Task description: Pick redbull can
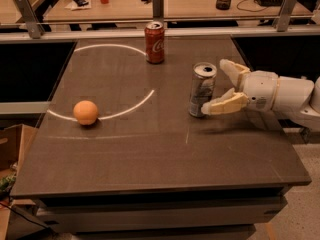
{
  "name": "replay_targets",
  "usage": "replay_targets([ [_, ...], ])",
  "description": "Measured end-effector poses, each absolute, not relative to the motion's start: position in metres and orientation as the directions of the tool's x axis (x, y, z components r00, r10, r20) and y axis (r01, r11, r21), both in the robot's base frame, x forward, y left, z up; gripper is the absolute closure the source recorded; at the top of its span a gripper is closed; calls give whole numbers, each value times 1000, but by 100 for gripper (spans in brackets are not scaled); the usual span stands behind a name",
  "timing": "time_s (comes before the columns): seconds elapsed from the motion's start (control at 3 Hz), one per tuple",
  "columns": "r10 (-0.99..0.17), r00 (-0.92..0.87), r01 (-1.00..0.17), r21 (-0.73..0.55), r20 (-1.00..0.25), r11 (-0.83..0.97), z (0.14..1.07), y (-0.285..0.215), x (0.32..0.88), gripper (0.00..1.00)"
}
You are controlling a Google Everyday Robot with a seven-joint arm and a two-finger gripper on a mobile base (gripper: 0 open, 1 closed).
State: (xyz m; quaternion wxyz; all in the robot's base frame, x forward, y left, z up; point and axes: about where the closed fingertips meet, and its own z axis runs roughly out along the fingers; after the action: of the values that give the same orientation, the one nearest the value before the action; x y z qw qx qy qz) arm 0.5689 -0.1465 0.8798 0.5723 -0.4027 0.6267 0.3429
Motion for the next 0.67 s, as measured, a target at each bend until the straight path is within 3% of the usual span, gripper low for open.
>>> replay_targets([
  [0.67,-79,-23,-936,-6,-997,351,887,-111,571,0],
])
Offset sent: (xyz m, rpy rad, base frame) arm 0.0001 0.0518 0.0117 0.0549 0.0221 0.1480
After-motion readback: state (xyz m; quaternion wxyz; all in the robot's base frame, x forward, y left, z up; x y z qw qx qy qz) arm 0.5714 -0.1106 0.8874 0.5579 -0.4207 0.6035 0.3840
